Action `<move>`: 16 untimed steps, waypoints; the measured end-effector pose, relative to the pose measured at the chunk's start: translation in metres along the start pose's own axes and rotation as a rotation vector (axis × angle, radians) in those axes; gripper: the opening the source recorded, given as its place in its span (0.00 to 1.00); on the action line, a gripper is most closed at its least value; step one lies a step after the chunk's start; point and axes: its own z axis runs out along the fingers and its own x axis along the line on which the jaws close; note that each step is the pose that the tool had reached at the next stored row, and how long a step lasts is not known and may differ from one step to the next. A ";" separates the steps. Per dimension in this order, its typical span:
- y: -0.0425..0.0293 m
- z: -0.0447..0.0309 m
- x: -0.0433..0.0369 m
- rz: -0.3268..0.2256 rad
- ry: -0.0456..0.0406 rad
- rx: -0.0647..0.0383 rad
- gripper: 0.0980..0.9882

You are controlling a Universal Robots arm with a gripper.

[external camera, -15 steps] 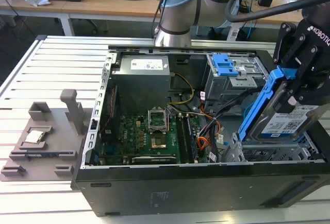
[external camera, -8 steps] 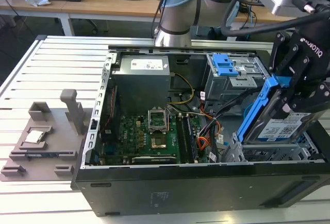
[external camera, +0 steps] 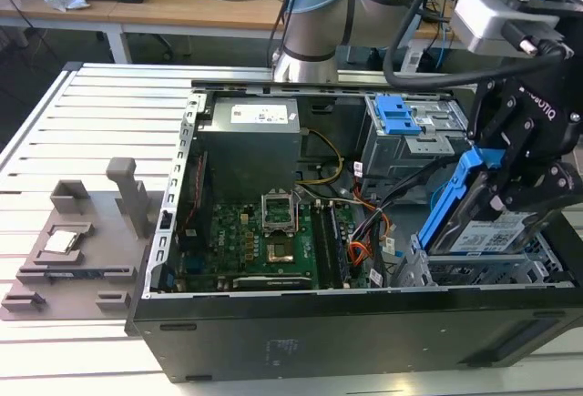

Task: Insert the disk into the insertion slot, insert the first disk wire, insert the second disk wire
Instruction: 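Insert the disk into the insertion slot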

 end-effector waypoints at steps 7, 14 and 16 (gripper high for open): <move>-0.0005 0.0138 -0.0001 0.000 0.0000 0.000 0.30; -0.0007 0.0177 0.0000 0.000 0.0002 0.000 0.30; -0.0007 0.0178 -0.0001 0.000 0.0001 0.000 0.30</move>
